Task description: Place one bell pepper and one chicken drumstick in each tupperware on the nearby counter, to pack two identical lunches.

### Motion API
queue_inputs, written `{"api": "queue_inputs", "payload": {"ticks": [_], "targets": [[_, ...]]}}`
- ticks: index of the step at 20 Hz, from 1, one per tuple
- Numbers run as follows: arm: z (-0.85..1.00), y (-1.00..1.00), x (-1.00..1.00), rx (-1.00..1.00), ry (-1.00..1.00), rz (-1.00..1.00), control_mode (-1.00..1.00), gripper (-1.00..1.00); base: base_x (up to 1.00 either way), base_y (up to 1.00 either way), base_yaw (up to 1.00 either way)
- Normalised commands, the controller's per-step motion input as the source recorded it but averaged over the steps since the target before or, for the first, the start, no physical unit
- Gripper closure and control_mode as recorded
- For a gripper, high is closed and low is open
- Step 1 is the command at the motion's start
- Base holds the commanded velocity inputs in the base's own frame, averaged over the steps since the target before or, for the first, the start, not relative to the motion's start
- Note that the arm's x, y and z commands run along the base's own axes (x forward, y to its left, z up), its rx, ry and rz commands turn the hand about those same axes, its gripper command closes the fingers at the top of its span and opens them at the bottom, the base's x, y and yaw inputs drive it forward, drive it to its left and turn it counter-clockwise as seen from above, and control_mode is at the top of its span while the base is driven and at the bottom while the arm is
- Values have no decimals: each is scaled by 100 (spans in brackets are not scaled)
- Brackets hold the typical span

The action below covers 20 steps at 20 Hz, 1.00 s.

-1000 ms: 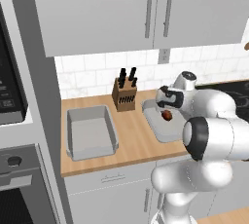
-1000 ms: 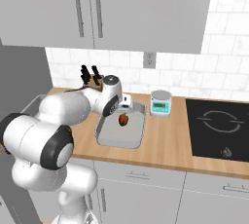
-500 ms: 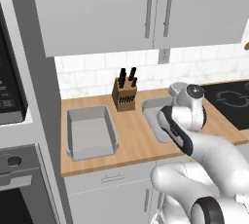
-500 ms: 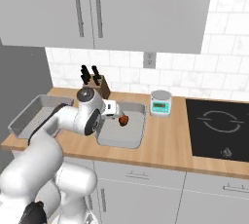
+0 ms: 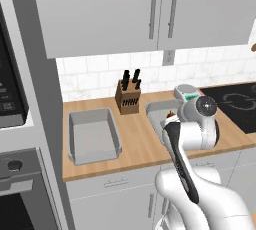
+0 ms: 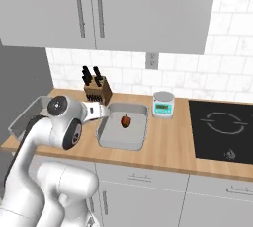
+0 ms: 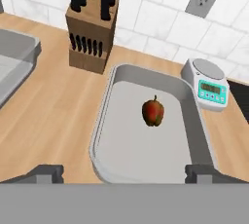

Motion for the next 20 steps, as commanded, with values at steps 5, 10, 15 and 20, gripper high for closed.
{"api": "queue_inputs", "payload": {"ticks": [5, 10, 15, 20], "targets": [[9, 29, -56, -9, -22, 4, 100, -100, -20, 4, 2], [0, 0, 0, 0, 0, 0, 100, -100, -100, 18, 10], [0, 0, 0, 0, 0, 0, 100, -100, -100, 25, 13], [0, 0, 0, 0, 0, 0, 100, -100, -100, 60, 16]]}}
